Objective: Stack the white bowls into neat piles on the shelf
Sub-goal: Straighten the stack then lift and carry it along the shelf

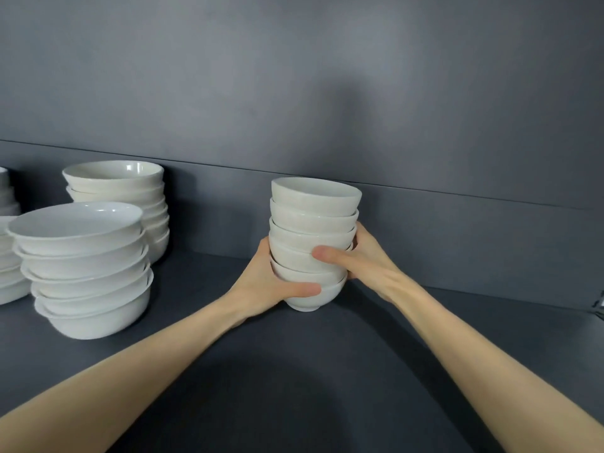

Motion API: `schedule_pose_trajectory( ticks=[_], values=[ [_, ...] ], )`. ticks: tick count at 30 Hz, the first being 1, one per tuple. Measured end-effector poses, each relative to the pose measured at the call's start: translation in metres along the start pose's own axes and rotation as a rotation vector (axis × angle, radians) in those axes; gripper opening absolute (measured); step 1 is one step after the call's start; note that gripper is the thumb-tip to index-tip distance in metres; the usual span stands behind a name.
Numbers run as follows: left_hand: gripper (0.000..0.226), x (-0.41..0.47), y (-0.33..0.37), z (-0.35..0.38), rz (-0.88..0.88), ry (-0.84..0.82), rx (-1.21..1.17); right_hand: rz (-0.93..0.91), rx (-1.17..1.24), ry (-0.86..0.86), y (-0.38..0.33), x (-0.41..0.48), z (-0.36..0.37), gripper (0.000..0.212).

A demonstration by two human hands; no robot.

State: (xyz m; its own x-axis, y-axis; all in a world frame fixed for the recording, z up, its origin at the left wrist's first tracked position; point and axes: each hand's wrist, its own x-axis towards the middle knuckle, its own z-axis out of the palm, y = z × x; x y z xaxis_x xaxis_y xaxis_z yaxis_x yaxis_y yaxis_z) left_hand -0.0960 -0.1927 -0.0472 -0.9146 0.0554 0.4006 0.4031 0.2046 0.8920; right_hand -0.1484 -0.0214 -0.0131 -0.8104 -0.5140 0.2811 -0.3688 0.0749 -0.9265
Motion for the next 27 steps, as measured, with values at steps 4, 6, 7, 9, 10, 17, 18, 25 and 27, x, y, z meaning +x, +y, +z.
schedule_pose_trajectory(
  ticks=[4, 6, 7, 9, 10, 17, 18, 25, 27],
  values=[
    [0.064, -0.013, 0.018, 0.002, -0.014, 0.034, 0.015, 0.017, 0.023, 0.0, -0.006, -0.005, 0.001, 0.054],
    [0.063, -0.022, 0.029, 0.003, -0.013, 0.034, 0.02, 0.031, 0.018, 0.013, -0.013, -0.011, 0.004, 0.069],
    [0.062, -0.027, 0.037, 0.003, -0.008, 0.035, 0.017, 0.031, 0.014, 0.014, -0.017, -0.014, 0.005, 0.072],
    [0.061, -0.04, 0.052, 0.002, 0.003, 0.038, 0.013, 0.023, -0.001, 0.013, -0.028, -0.023, 0.009, 0.073],
    [0.061, -0.047, 0.059, 0.002, 0.011, 0.039, 0.001, 0.015, -0.005, 0.01, -0.035, -0.029, 0.013, 0.072],
    [0.06, -0.114, 0.102, -0.018, 0.074, 0.049, -0.044, -0.058, -0.047, -0.013, -0.091, -0.082, 0.057, 0.048],
    [0.06, -0.126, 0.106, -0.025, 0.075, 0.055, -0.047, -0.074, -0.047, -0.015, -0.099, -0.091, 0.067, 0.042],
    [0.073, -0.224, 0.129, -0.093, 0.021, 0.111, -0.025, -0.094, -0.013, -0.031, -0.148, -0.149, 0.165, 0.054],
    [0.085, -0.251, 0.137, -0.116, -0.009, 0.137, -0.001, -0.095, 0.001, -0.044, -0.158, -0.158, 0.196, 0.059]
  ],
)
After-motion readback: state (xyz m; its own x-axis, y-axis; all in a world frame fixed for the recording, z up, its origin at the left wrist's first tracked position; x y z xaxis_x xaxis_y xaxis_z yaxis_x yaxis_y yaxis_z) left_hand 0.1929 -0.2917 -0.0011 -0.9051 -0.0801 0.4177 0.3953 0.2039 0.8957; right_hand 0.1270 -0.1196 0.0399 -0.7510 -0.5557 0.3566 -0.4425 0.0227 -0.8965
